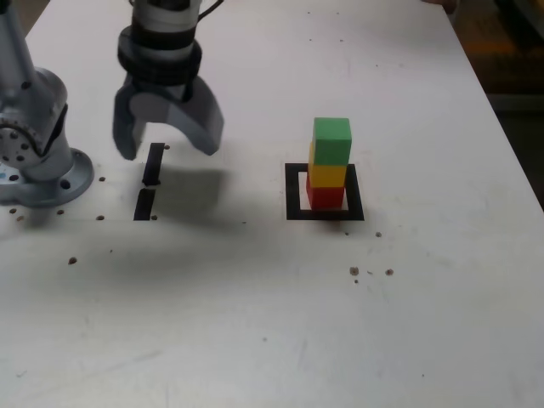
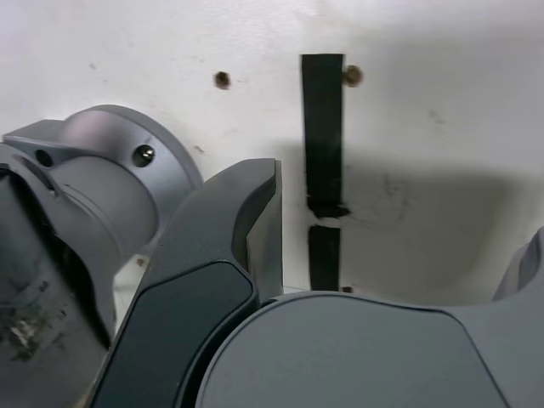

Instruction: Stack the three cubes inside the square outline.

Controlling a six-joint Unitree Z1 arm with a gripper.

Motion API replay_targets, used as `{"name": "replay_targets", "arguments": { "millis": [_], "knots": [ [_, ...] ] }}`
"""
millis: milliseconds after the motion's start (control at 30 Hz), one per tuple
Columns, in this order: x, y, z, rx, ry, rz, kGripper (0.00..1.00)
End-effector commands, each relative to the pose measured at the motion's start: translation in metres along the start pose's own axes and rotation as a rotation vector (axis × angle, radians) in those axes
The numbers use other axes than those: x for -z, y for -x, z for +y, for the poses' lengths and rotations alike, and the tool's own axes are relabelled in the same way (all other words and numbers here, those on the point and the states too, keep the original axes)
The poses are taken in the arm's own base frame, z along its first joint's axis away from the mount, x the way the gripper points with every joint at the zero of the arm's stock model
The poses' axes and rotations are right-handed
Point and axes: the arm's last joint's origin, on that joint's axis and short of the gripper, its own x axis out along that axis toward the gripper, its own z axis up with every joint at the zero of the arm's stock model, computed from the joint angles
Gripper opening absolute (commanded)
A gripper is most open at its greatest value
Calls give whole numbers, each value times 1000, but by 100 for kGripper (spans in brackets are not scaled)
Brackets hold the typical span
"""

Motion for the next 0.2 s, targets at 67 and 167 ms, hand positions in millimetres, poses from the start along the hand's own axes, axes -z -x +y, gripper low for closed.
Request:
{"name": "replay_targets", "arguments": {
  "millis": [67, 167],
  "knots": [
    [3, -5, 0, 4, -1, 16, 100],
    [5, -9, -1, 5, -1, 27, 100]
  ]
}}
